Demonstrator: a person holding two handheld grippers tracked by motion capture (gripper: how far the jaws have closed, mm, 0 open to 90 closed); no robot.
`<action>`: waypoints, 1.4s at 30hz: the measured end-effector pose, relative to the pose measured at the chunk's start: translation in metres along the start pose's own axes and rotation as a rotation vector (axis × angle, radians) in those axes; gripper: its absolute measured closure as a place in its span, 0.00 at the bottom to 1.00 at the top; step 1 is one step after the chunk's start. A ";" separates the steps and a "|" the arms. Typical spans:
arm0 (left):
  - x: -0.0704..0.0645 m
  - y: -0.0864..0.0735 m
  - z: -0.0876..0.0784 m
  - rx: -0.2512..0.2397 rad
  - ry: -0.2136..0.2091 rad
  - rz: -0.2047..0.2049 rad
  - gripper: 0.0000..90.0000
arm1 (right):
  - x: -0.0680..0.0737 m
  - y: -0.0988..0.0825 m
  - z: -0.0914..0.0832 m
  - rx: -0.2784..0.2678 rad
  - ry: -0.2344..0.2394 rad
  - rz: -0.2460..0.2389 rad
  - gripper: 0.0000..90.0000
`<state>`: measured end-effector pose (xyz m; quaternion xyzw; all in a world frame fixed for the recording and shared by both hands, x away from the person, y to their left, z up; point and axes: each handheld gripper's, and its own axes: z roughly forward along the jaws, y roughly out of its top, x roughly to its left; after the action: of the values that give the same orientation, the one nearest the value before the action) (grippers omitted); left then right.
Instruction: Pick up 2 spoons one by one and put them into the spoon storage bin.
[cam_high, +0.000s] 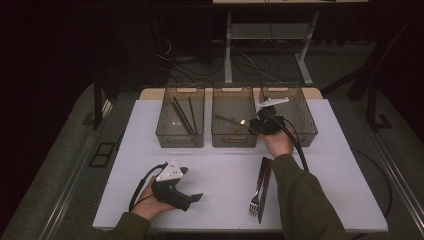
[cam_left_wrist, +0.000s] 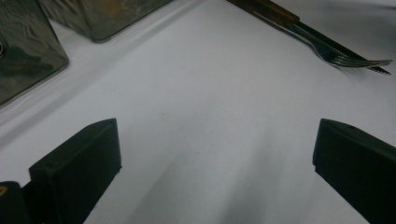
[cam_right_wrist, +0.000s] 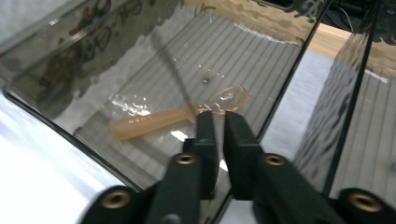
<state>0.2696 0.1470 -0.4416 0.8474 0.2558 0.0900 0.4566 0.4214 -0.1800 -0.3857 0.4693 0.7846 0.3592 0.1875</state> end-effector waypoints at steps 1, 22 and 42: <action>0.000 0.000 0.000 0.000 0.000 0.000 0.00 | 0.000 0.000 0.000 -0.003 0.003 0.000 0.88; 0.000 0.000 0.000 0.006 0.002 0.005 0.00 | 0.015 -0.012 -0.043 -0.091 0.191 -0.052 0.80; 0.000 0.000 0.001 0.011 0.003 0.002 0.00 | 0.010 -0.067 -0.039 0.043 0.216 -0.114 0.99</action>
<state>0.2697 0.1461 -0.4423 0.8499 0.2561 0.0902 0.4517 0.3513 -0.2065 -0.4085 0.3866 0.8330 0.3797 0.1120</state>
